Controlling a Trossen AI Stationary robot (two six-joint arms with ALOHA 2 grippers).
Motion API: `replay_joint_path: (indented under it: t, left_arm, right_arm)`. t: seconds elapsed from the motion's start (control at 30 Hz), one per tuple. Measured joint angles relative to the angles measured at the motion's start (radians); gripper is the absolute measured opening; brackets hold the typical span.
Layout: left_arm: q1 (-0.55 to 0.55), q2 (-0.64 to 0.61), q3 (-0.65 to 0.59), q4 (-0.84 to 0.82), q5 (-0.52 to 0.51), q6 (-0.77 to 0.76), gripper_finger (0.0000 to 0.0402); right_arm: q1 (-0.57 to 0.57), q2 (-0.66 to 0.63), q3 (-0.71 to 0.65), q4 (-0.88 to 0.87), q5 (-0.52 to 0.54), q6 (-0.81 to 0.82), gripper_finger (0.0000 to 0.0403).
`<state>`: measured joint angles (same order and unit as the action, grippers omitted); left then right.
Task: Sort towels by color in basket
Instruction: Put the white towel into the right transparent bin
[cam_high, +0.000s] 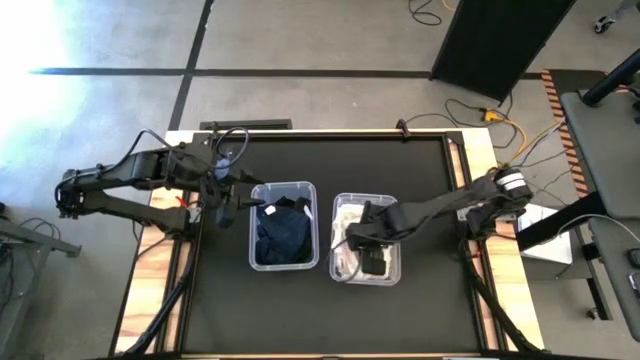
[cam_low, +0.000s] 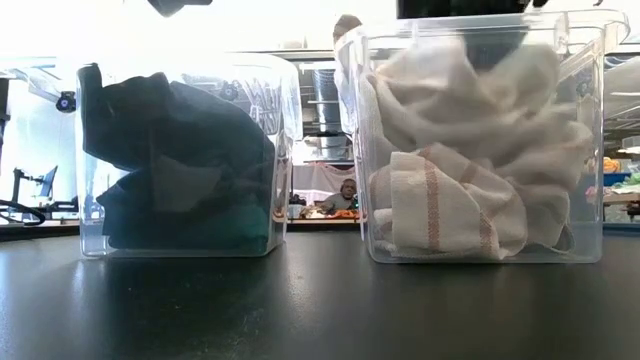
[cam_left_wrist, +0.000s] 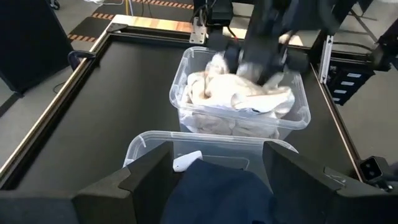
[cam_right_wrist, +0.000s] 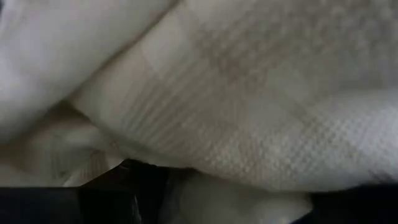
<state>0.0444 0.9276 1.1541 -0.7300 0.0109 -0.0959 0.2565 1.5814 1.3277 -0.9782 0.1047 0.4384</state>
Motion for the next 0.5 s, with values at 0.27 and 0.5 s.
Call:
replay_joint_path:
  t: [0.27, 0.5]
  left_arm:
    - [0.0, 0.0, -0.005, 0.001, -0.006, 0.006, 0.0233]
    - [0.0, -0.001, -0.005, 0.0, -0.025, 0.012, 0.0233]
  right_arm:
    - [-0.09, 0.15, 0.037, 0.007, -0.048, -0.158, 0.0224]
    - [-0.07, 0.077, 0.19, -0.206, -0.021, -0.129, 0.0224]
